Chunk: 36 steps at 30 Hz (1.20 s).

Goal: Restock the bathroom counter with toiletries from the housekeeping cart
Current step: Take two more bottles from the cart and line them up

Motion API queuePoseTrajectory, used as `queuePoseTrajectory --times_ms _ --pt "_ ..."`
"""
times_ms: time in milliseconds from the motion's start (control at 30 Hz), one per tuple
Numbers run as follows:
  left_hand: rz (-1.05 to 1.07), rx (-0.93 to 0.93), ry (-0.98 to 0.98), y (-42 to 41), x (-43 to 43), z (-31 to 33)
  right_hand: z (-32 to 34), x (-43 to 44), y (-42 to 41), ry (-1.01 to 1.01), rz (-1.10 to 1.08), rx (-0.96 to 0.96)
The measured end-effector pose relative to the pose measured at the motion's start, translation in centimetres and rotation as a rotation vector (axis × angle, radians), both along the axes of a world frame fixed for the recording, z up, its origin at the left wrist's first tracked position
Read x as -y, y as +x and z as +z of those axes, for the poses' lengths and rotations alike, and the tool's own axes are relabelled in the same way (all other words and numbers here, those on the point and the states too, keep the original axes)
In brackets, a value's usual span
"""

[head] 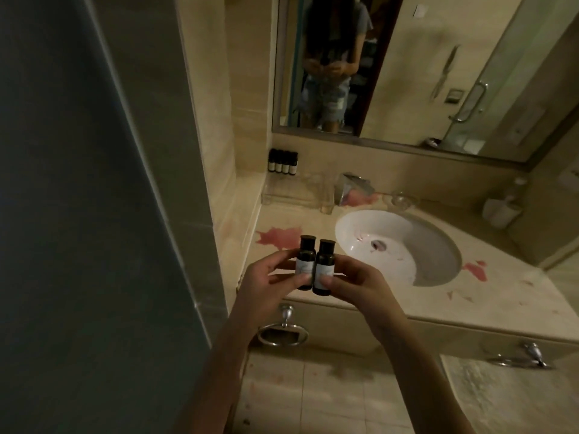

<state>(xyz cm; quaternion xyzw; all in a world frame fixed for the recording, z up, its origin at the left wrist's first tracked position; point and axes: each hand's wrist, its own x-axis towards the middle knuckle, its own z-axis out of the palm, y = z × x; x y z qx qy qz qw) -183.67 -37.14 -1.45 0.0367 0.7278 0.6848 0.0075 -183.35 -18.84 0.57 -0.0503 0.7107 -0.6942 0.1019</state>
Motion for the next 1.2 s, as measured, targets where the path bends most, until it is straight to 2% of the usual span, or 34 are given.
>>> queuePoseTrajectory --times_ms 433,667,833,1200 --pt "-0.023 0.058 -0.012 -13.6 -1.8 -3.3 -2.3 -1.3 -12.9 0.007 -0.096 0.052" --pt "0.187 0.090 0.000 -22.7 -1.1 -3.7 -4.7 0.2 -25.6 0.020 0.049 0.059" --pt "0.294 0.099 -0.064 -31.4 -1.3 -5.2 -6.2 0.4 -35.6 -0.022 0.133 0.048" --pt "0.430 0.218 -0.219 -47.1 -0.8 -12.0 -13.8 2.8 -51.9 0.048 0.095 0.185"
